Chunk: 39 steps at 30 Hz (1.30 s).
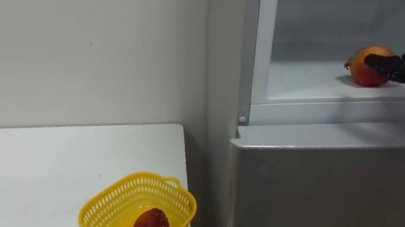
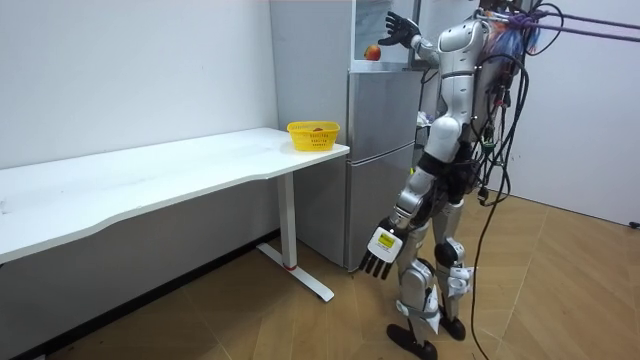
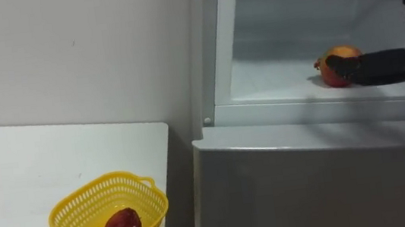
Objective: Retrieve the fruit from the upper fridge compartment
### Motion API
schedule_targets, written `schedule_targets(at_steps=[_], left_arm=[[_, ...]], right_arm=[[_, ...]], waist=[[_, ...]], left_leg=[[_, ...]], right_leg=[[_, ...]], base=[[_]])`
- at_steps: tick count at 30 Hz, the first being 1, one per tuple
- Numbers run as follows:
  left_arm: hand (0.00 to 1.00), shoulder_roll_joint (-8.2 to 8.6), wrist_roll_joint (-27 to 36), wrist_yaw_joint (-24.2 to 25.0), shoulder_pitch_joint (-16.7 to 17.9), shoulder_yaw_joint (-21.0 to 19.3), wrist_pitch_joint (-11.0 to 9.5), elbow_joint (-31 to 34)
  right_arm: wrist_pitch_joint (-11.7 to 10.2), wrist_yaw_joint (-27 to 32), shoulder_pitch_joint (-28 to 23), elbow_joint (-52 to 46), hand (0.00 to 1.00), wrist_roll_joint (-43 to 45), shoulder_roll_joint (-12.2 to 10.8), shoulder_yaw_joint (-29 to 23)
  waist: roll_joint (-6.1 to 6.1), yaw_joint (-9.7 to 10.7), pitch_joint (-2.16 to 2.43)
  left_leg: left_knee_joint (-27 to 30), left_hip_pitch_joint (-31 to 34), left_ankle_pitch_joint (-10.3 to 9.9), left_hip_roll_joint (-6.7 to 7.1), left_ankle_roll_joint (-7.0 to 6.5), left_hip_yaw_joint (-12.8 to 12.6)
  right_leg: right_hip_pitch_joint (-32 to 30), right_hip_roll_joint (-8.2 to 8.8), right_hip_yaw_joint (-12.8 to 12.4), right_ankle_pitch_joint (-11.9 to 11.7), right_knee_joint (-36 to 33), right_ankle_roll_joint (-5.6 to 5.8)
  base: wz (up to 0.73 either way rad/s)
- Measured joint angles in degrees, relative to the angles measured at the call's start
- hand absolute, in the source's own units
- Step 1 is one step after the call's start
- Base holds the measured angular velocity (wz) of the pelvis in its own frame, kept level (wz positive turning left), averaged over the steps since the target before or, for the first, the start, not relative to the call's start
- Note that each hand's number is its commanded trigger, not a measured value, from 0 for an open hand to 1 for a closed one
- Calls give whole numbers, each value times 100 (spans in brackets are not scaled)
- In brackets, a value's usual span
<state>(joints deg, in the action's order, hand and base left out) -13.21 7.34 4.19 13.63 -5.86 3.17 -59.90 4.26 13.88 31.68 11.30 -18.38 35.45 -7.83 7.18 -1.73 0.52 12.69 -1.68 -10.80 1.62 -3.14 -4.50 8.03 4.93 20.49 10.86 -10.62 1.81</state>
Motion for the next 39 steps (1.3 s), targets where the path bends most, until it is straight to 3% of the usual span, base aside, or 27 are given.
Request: schedule_targets(at_steps=[8, 12, 17, 21, 29, 39], left_arm=[[0, -4, -198, 62, 244, -122, 275, 177], [0, -5, -198, 138, 267, -129, 299, 165], [0, -34, -195, 170, 328, -252, 296, 125], [0, -81, -171, 154, 346, -233, 298, 67], [0, -95, -171, 97, 364, -228, 312, -44], [0, -103, -130, -18, 363, -228, 392, -86]], right_arm=[[216, -341, 326, 691, 0, -181, 241, 145], [238, -497, 441, 922, 0, -188, 273, 220], [237, -665, 796, 1240, 0, -192, 336, 381], [236, -779, 1034, 1705, 0, -197, 356, 633], [236, -976, 1128, 2184, 0, -178, 357, 829], [256, -969, 1127, 2255, 0, -124, 360, 897]], waist=[[8, -34, 11], [14, -39, 8], [134, -46, -43], [209, -36, -6], [166, -10, -22], [144, -18, 2]], left_leg=[[13, -4, 2, -1, -1, 7], [14, -4, 5, -2, 1, 9], [12, 2, 6, -9, 6, 15], [46, 4, 2, -3, 2, 20], [112, 107, -6, 9, -3, 158], [108, 161, 0, 7, 5, 158]], right_leg=[[15, -2, 1, 0, -9, 0], [10, -4, -2, 0, -17, -1], [7, -14, 1, 0, -12, -1], [8, -8, 18, 0, -6, -1], [-2, -4, 156, 0, -3, -1], [-31, -9, 158, -1, -5, -2]], base=[[1], [0], [0], [1], [9], [0]])
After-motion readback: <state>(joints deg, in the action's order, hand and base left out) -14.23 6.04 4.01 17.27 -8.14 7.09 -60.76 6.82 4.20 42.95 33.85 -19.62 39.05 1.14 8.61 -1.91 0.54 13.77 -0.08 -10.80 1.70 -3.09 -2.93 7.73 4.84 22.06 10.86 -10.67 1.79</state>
